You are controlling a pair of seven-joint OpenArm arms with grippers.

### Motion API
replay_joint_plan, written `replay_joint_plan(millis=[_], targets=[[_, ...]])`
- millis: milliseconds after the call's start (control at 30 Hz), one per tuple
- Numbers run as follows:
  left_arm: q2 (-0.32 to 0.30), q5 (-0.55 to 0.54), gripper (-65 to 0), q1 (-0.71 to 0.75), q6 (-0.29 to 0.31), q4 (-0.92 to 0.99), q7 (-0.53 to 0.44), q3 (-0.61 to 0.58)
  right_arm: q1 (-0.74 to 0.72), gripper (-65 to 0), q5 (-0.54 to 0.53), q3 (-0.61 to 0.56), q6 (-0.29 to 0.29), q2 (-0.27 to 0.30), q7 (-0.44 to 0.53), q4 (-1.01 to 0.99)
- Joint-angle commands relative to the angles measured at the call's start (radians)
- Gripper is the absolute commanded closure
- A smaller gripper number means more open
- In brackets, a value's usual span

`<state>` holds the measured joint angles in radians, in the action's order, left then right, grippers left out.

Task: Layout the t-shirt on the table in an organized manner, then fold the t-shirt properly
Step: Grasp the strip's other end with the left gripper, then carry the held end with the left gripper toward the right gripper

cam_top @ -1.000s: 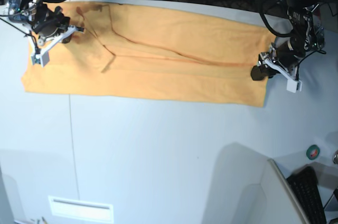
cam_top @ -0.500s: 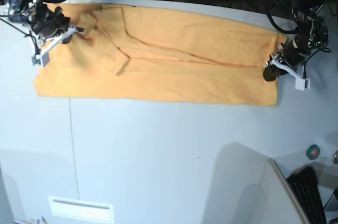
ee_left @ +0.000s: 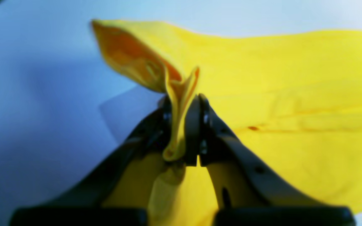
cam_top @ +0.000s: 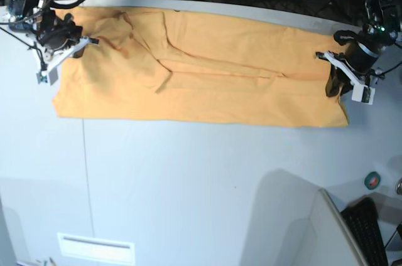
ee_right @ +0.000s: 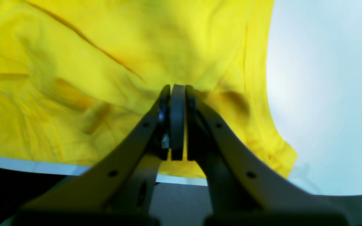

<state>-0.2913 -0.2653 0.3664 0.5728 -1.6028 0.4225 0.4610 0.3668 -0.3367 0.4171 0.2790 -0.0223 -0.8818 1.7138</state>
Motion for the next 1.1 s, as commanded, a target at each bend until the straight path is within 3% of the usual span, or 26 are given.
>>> replay_joint_plan(millis=[0, 100, 200, 667, 1067], targets=[[0.017, 0.013, 0.0, 0.01, 0.005, -0.044, -0.021, 0.002, 0.001, 0.0, -0.005, 0.003, 0.004, 0.006, 0.011, 0.035], [0.076, 0.12, 0.0, 0.015, 0.006, -0.089, 0.006, -0.038, 0.004, 0.0, -0.005, -0.004, 0.004, 0.003, 0.011, 0.082], [0.086, 0.177, 0.0, 0.015, 0.006, -0.126, 0.062, -0.133, -0.001, 0.0, -0.005, -0.004, 0.004, 0.005, 0.011, 0.096], [0.174, 0.191, 0.0, 0.004, 0.003, -0.182, 0.08, -0.417, -0.021, 0.0, -0.005, 0.003, 0.004, 0.005, 0.008, 0.091], [0.271, 0.189, 0.0, -0.056, 0.002, -0.126, 0.1, -0.522, -0.021, 0.0, -0.005, 0.003, 0.004, 0.005, 0.006, 0.09]])
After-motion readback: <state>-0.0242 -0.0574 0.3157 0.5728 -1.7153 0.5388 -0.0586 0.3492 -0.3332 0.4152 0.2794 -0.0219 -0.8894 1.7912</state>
